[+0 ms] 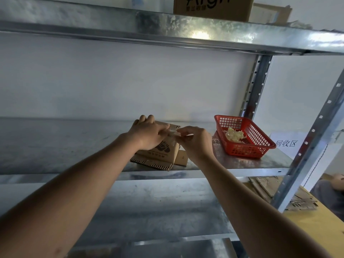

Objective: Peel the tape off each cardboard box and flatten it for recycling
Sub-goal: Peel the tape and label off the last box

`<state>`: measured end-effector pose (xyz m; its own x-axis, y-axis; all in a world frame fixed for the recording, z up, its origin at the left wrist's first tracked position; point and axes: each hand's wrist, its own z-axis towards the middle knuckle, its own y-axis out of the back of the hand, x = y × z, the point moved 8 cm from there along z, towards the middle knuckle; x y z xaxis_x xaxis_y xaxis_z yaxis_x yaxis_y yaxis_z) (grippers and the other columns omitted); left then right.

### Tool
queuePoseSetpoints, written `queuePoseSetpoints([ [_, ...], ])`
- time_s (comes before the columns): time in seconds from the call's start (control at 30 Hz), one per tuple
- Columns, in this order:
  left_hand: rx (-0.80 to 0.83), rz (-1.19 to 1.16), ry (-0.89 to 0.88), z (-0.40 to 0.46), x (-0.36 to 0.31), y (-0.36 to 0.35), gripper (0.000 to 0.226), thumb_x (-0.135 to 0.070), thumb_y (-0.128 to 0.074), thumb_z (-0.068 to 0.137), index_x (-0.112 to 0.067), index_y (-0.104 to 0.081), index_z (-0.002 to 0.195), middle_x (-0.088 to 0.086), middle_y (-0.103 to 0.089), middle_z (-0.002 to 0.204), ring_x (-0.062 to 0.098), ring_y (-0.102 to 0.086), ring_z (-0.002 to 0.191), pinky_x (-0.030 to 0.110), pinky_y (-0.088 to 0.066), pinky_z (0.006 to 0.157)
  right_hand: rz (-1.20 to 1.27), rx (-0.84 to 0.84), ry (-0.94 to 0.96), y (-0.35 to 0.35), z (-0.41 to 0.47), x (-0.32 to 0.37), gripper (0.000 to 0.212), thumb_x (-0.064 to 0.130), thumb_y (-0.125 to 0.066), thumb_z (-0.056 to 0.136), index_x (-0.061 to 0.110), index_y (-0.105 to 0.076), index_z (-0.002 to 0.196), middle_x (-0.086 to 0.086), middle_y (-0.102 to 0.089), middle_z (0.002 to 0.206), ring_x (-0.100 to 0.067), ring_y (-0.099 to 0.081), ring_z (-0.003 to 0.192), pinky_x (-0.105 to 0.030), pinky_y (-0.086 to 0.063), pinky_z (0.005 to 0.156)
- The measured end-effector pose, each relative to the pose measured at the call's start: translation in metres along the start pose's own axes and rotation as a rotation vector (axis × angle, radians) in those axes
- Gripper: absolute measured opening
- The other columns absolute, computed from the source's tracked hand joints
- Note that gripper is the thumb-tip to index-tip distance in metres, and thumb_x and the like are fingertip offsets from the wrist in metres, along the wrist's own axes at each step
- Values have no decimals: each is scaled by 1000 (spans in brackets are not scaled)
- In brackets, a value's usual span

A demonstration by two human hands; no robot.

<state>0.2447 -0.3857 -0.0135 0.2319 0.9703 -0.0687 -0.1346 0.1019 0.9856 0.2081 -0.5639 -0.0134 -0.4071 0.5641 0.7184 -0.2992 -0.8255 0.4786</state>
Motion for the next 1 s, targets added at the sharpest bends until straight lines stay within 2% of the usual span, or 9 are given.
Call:
queuePoseSetpoints([
  [0.13, -32, 6, 22, 1, 4, -2, 54, -64, -16, 105, -53, -31, 155, 4, -42, 137, 29, -31, 132, 46, -28, 112, -49, -62, 172, 2, -3, 15, 5, 20, -85, 86, 21, -84, 91, 9, -79, 85, 1, -70, 74, -13, -55, 72],
  [0.23, -51, 19, 38, 5, 1, -4, 58, -65, -12, 104, -50, -30, 157, 5, -41, 138, 29, -31, 131, 46, -28, 110, -70, -74, 209, 2, -5, 12, 10, 12, -79, 90, 22, -81, 89, 11, -78, 85, 1, -70, 75, -5, -49, 70],
  [0.47, -84, 16, 75, 13, -4, -7, 60, -70, -13, 101, -51, -40, 151, 7, -42, 134, 30, -33, 129, 46, -28, 108, 32, -116, 144, 6, -14, -1, 8, 13, -75, 94, 21, -78, 95, 10, -78, 86, -7, -74, 80, -40, -63, 73],
  [0.6, -95, 37, 77, 17, -10, -8, 59, -70, -16, 102, -48, -43, 150, 10, -42, 135, 32, -33, 129, 47, -29, 106, 61, -183, -51, 14, -11, -19, 30, 30, -82, 88, 23, -70, 115, 5, -78, 79, -10, -74, 74, -36, -60, 76],
  [0.7, -104, 57, 70, 17, -10, -8, 61, -72, -16, 101, -48, -40, 152, 10, -42, 135, 33, -34, 129, 47, -31, 106, -39, -160, -98, 12, -7, -26, 11, 27, -74, 96, 17, -77, 97, 2, -78, 81, -14, -74, 73, -41, -62, 76],
  [0.77, -105, 66, 68, 18, -11, -8, 63, -72, -16, 101, -48, -39, 153, 11, -42, 136, 33, -33, 130, 47, -31, 108, -32, -124, -103, 6, -7, -27, 18, 29, -69, 100, 15, -78, 93, 1, -78, 82, -17, -74, 75, -43, -61, 75],
  [0.9, -124, 94, 61, 18, -15, -5, 64, -72, -16, 101, -45, -40, 154, 13, -42, 137, 34, -35, 130, 47, -32, 108, -64, -116, -91, 6, -7, -27, 27, 45, -81, 86, 20, -79, 94, 10, -76, 82, -2, -69, 74, -17, -51, 67],
  [0.93, -131, 94, 63, 18, -16, -6, 64, -71, -16, 102, -44, -41, 154, 13, -42, 137, 34, -35, 130, 47, -32, 107, -78, -134, -76, 7, -7, -27, 21, 39, -82, 86, 19, -79, 92, 10, -76, 81, -1, -68, 72, -18, -53, 66],
  [1.0, -149, 99, 76, 18, -16, -8, 64, -70, -14, 102, -44, -42, 153, 13, -43, 137, 35, -36, 129, 47, -33, 105, -101, -160, -23, 9, -8, -25, 8, 25, -79, 90, 17, -81, 88, 6, -77, 76, -6, -68, 66, -34, -60, 67],
])
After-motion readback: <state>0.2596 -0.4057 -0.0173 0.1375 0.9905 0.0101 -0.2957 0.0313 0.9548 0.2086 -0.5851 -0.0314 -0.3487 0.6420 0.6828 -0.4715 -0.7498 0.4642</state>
